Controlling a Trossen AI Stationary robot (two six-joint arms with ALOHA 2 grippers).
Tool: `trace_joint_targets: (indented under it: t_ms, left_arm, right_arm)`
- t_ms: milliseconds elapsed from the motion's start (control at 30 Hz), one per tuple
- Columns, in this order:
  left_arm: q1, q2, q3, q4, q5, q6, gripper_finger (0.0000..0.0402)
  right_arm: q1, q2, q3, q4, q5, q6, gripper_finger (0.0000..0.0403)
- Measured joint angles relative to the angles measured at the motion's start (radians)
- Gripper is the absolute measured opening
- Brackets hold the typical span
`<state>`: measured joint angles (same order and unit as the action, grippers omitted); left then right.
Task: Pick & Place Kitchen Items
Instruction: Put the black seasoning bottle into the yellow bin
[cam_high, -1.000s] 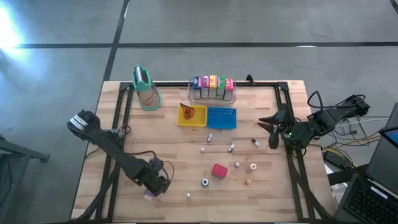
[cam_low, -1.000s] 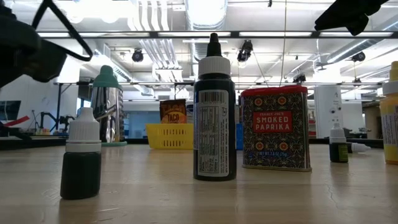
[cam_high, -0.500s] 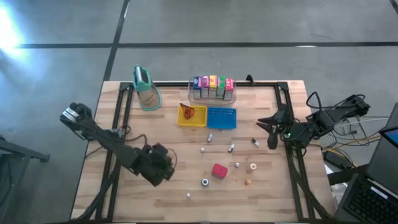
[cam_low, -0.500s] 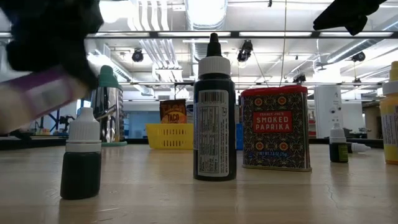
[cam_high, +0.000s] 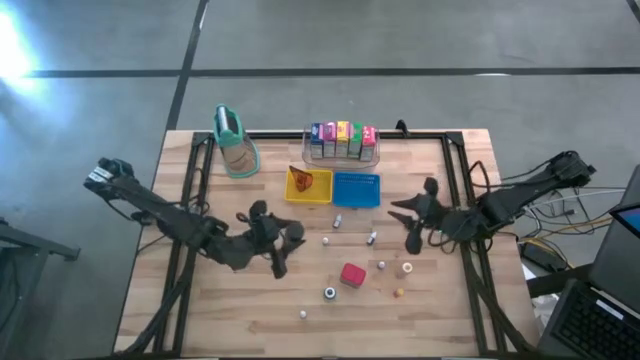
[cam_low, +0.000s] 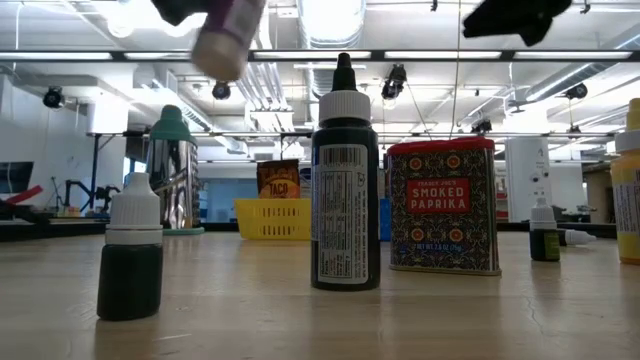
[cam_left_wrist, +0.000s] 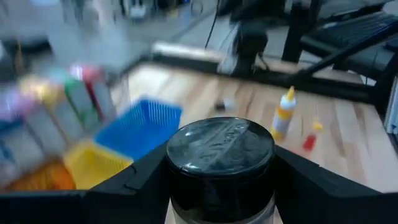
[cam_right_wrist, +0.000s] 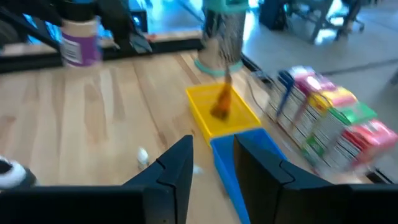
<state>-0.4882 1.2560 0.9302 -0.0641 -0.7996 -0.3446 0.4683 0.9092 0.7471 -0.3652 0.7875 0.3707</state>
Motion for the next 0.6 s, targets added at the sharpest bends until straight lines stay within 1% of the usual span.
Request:
trace_joint_targets:
  t_ms: [67, 167, 267, 367, 433, 467, 533, 600]
  left_arm:
    - [0.02, 0.005, 0.0, 0.087, 0.006, 0.123, 0.023]
    - [0.05, 0.013, 0.0, 0.198, 0.061, 0.257, 0.0231]
    - [0.086, 0.013, 0.0, 0.282, 0.141, 0.34, 0.0231]
    - [0.132, 0.013, -0.001, 0.343, 0.217, 0.388, 0.0231]
    - [0.174, 0.019, -0.001, 0.388, 0.3, 0.404, 0.0231]
    - [0.193, 0.022, -0.001, 0.412, 0.352, 0.413, 0.0231]
    - [0.23, 0.034, -0.001, 0.447, 0.448, 0.422, 0.0231]
    - [0.257, 0.047, 0.0, 0.473, 0.511, 0.424, 0.0231]
  right_arm:
    - [0.0, 0.034, -0.023, 0.133, 0.0, -0.066, 0.0114]
    - [0.0, 0.073, -0.076, 0.358, -0.001, -0.175, 0.012]
    - [0.0, 0.105, -0.142, 0.588, -0.009, -0.25, 0.0127]
    - [0.0, 0.145, -0.202, 0.79, -0.077, -0.283, 0.0136]
    - [0.0, 0.178, -0.23, 0.893, -0.133, -0.298, 0.0143]
    - [0.001, 0.197, -0.238, 0.933, -0.142, -0.302, 0.0147]
    - [0.001, 0.235, -0.245, 0.984, -0.141, -0.305, 0.0157]
    - [0.0, 0.269, -0.236, 0.994, -0.131, -0.326, 0.0172]
